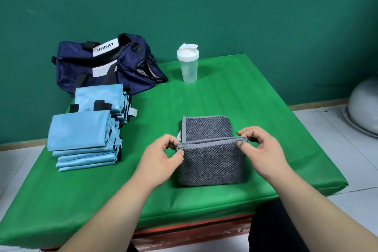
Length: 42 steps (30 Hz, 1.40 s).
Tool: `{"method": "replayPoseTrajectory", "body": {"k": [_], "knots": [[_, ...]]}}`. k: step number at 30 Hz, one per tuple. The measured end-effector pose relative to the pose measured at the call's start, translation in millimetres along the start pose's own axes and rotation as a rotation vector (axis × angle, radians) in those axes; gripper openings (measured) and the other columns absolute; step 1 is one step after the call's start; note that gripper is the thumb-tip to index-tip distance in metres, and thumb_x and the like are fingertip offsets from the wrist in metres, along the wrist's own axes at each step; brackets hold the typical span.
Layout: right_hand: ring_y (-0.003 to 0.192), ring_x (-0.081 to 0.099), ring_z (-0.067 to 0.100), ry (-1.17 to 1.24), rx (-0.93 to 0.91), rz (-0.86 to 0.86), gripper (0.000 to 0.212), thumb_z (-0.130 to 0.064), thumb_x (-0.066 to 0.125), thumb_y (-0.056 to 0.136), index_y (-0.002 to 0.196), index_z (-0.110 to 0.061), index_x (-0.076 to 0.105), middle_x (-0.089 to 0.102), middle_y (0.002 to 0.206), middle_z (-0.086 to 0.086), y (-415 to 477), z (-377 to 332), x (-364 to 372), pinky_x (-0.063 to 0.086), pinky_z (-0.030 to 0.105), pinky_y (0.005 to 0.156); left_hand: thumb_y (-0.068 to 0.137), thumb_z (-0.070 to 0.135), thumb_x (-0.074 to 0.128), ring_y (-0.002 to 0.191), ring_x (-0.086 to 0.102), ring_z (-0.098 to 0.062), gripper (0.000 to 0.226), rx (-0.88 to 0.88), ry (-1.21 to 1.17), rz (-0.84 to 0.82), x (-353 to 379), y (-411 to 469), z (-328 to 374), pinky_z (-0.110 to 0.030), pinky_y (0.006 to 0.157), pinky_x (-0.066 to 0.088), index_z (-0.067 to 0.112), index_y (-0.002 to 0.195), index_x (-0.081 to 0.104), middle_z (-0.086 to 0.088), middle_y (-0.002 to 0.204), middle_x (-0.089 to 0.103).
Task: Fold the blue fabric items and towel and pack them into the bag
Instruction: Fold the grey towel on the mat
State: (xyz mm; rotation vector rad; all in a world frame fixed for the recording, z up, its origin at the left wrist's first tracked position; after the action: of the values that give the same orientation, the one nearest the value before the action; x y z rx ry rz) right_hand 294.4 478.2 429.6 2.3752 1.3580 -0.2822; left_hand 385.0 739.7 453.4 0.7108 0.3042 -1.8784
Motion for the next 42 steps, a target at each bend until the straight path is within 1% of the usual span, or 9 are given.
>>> {"method": "replayPoseTrajectory", "body": {"k": [3, 8, 13, 18, 22, 25, 28, 32, 42], "knots": [[0.103, 0.060, 0.013, -0.088, 0.024, 0.028, 0.026, -0.010, 0.077, 0.080, 0.077, -0.032, 0.063, 0.067, 0.100, -0.014, 32, 6, 8, 0.042, 0.030, 0.096, 0.084, 0.020, 0.071, 0.067, 0.054, -0.001, 0.010, -0.053, 0.031, 0.024, 1, 38, -5, -0.019, 0.062, 0.040, 0.025, 0.082, 0.063, 0.008, 0.083, 0.066], [0.100, 0.056, 0.014, -0.250, 0.162, 0.024, 0.008, -0.024, 0.071, 0.084, 0.080, -0.027, 0.064, 0.066, 0.103, -0.011, 87, 23, 22, 0.041, 0.029, 0.087, 0.086, 0.024, 0.070, 0.070, 0.056, 0.000, 0.008, -0.106, 0.080, 0.007, 20, 102, -19, -0.011, 0.060, 0.039, 0.027, 0.084, 0.063, 0.010, 0.078, 0.064], [0.094, 0.060, 0.020, -0.426, 0.265, -0.100, 0.015, -0.037, 0.067, 0.088, 0.080, -0.024, 0.064, 0.066, 0.098, -0.004, 129, 51, 31, 0.040, 0.028, 0.076, 0.091, 0.028, 0.065, 0.070, 0.060, -0.008, 0.015, -0.143, 0.124, -0.073, 43, 147, -38, -0.027, 0.071, 0.047, 0.030, 0.105, 0.060, 0.011, 0.074, 0.062], [0.109, 0.060, 0.025, -0.522, 0.255, -0.156, 0.020, -0.046, 0.067, 0.088, 0.094, -0.027, 0.068, 0.066, 0.110, 0.001, 139, 57, 31, 0.046, 0.033, 0.093, 0.094, 0.036, 0.061, 0.103, 0.058, -0.013, 0.035, -0.118, 0.189, -0.045, 46, 156, -50, -0.036, 0.099, 0.046, 0.022, 0.126, 0.060, 0.012, 0.101, 0.061], [0.116, 0.054, 0.020, -0.482, 0.040, -0.021, 0.026, -0.037, 0.062, 0.093, 0.111, -0.019, 0.068, 0.064, 0.117, 0.000, 103, 20, 15, 0.039, 0.031, 0.102, 0.095, 0.043, 0.051, 0.120, 0.050, -0.008, 0.035, 0.105, 0.121, 0.033, 25, 120, -31, -0.033, 0.108, 0.038, 0.025, 0.123, 0.062, 0.012, 0.121, 0.055], [0.127, 0.047, 0.017, -0.592, -0.114, -0.235, 0.050, -0.051, 0.045, 0.092, 0.128, -0.021, 0.061, 0.057, 0.131, -0.002, 68, 0, 32, 0.035, 0.036, 0.112, 0.090, 0.061, 0.030, 0.139, 0.030, -0.003, 0.058, 0.247, 0.286, -0.233, 32, 85, -13, -0.026, 0.116, 0.021, 0.034, 0.135, 0.054, 0.018, 0.145, 0.041], [0.151, 0.015, 0.021, -0.792, -0.104, -0.443, 0.068, -0.058, 0.027, 0.095, 0.152, -0.022, 0.034, 0.027, 0.161, 0.000, 56, 4, 59, 0.016, 0.043, 0.124, 0.091, 0.064, 0.014, 0.151, -0.006, -0.006, 0.070, 0.253, 0.613, -0.424, 54, 78, -18, -0.037, 0.123, -0.002, 0.037, 0.154, 0.024, 0.017, 0.163, 0.003], [0.152, -0.015, 0.013, -0.909, -0.021, -0.561, 0.092, -0.072, 0.001, 0.081, 0.160, -0.025, 0.004, -0.008, 0.167, -0.004, 54, 28, 65, -0.001, 0.046, 0.124, 0.101, 0.058, 0.021, 0.147, -0.023, -0.007, 0.063, 0.151, 0.725, -0.481, 68, 78, -34, -0.051, 0.123, -0.002, 0.037, 0.157, -0.001, 0.012, 0.163, -0.019], [0.151, -0.015, 0.009, -0.965, -0.050, -0.610, 0.090, -0.078, 0.005, 0.087, 0.160, -0.026, 0.000, -0.012, 0.166, -0.006, 86, 47, 49, -0.005, 0.048, 0.124, 0.101, 0.058, 0.020, 0.145, -0.030, -0.011, 0.067, 0.086, 0.756, -0.486, 97, 104, -31, -0.050, 0.122, -0.009, 0.036, 0.156, -0.010, 0.006, 0.161, -0.027]]}}
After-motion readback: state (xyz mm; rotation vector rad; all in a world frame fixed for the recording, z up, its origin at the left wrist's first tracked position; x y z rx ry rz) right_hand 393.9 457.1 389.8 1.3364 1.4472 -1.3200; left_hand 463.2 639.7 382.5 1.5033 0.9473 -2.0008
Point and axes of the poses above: each hand's wrist, its own y-axis towards the middle knuckle, its own x-axis out of the palm, z = x × y, the point moved 2 cm from there along y, towards the middle knuckle
